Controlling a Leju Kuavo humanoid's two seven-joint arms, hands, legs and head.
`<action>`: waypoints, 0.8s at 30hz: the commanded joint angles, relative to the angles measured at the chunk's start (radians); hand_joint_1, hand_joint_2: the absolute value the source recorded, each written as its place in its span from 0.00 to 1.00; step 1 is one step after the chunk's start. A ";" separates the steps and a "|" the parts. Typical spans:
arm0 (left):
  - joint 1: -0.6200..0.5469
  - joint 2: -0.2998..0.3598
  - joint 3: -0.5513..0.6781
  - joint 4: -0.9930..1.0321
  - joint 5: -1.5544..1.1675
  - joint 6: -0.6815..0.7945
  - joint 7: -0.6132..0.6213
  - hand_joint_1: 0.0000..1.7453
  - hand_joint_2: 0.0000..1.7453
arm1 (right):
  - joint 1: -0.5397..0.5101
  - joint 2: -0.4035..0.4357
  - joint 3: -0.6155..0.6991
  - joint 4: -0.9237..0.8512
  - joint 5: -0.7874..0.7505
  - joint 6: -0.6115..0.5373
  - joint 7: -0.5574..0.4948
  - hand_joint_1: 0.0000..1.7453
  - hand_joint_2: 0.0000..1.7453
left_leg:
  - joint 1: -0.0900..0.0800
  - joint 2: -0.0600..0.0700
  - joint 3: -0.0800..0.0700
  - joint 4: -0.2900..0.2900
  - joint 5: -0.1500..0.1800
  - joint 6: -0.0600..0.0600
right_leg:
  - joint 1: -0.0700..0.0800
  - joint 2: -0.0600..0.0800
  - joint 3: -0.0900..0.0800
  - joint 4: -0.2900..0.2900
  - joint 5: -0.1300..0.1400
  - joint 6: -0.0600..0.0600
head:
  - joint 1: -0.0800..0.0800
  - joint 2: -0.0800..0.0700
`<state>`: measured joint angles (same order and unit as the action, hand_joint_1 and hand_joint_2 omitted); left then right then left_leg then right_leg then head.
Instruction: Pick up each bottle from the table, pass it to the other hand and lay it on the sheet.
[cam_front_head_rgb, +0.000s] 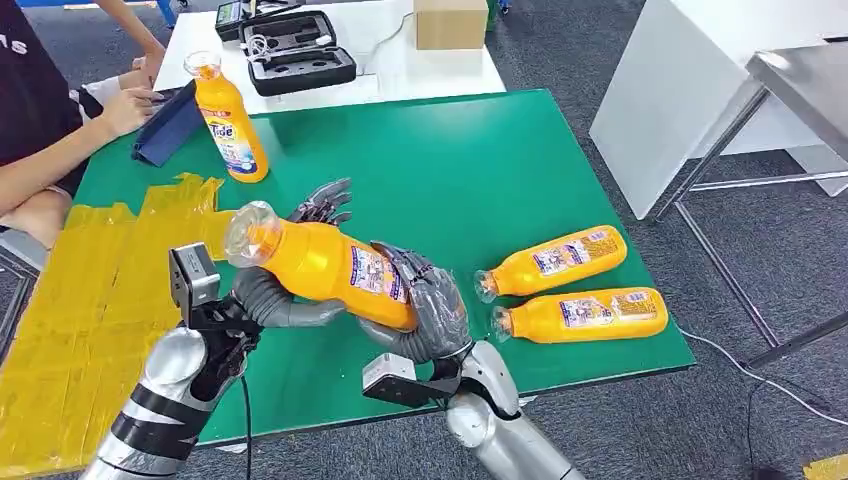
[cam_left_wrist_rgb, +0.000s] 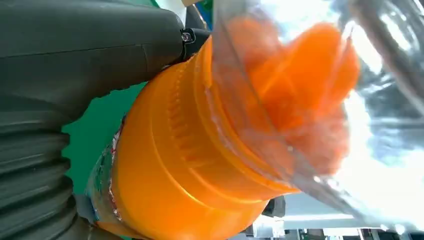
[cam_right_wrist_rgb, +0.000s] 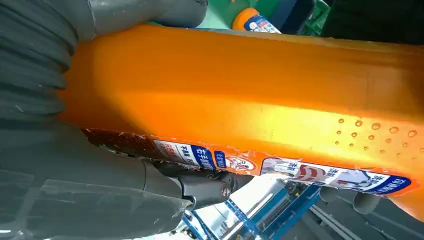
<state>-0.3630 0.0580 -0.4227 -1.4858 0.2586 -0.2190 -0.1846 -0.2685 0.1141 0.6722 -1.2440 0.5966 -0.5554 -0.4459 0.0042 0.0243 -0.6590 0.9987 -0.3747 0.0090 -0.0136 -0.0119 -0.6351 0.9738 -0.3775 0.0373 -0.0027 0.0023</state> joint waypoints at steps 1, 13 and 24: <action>-0.068 -0.010 -0.013 0.138 0.041 0.009 0.029 0.00 1.00 | -0.028 -0.031 0.134 -0.028 0.060 -0.095 -0.054 1.00 1.00 | 0.001 -0.003 0.006 0.001 -0.003 -0.001 | 0.000 0.000 0.006 0.001 -0.003 -0.002 | 0.000 0.000; -0.049 -0.033 0.050 0.132 0.109 0.084 -0.004 1.00 1.00 | -0.055 -0.058 0.190 0.028 0.019 -0.127 0.000 1.00 1.00 | 0.001 -0.002 0.007 0.000 -0.003 -0.001 | 0.001 0.000 0.007 0.000 -0.003 -0.002 | 0.000 0.000; -0.046 -0.032 0.044 0.133 0.115 0.095 -0.006 1.00 1.00 | -0.053 -0.051 0.146 0.025 -0.001 -0.124 0.003 1.00 1.00 | 0.001 -0.002 0.003 0.000 -0.001 0.000 | 0.000 0.000 0.004 0.000 -0.001 -0.001 | 0.000 0.000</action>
<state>-0.3636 0.0332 -0.4234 -1.4328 0.3635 -0.1572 -0.1999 -0.3015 0.0854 0.7713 -1.2474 0.5997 -0.6828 -0.4154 0.0042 0.0241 -0.6591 0.9987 -0.3747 0.0090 -0.0137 -0.0120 -0.6348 0.9738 -0.3775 0.0374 -0.0023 0.0023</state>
